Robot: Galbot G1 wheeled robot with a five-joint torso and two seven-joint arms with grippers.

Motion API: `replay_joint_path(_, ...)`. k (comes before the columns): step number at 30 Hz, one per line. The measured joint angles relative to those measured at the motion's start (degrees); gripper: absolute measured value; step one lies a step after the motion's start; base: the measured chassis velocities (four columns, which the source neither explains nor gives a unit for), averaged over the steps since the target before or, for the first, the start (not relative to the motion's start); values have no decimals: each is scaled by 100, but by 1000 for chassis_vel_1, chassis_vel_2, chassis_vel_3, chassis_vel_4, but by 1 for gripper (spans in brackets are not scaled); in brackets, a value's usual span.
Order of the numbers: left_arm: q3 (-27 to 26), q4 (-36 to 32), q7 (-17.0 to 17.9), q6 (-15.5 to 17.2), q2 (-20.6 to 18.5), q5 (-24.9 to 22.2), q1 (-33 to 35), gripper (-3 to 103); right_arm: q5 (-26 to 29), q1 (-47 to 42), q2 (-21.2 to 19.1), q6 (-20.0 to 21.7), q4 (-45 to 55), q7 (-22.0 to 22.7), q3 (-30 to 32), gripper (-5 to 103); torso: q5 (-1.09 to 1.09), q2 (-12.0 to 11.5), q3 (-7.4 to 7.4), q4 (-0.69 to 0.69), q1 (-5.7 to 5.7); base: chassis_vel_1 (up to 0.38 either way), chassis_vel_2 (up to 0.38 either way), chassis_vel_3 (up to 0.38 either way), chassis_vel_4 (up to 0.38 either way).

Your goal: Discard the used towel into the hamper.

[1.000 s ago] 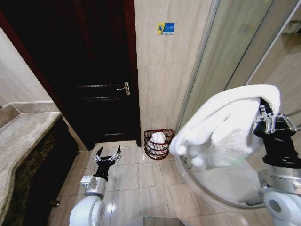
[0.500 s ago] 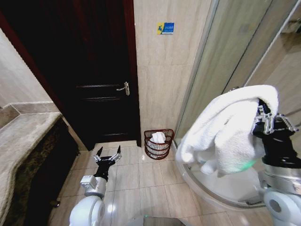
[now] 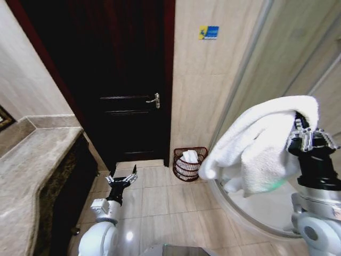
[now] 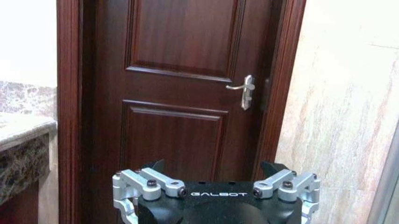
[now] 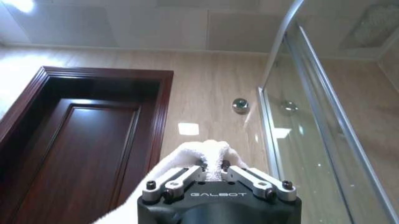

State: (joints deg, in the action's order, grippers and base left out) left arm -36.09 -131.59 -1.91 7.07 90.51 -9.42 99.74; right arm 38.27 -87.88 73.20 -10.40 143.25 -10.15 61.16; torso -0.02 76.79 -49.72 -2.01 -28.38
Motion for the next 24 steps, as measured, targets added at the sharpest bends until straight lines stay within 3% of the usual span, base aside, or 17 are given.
replay_joint_path(10, 5, 0, 0, 0, 4, 0, 0, 100, -13, 4, 8, -58, -1, -59, -9, 4, 2, 0, 0, 2, 1, -39, -32, 41, 56)
replay_joint_path(24, 3, 0, 0, 0, 3, 0, 0, 100, -86, 46, -9, -186, -1, 63, -7, 4, 2, 0, 0, -1, 0, 72, 75, 60, 54)
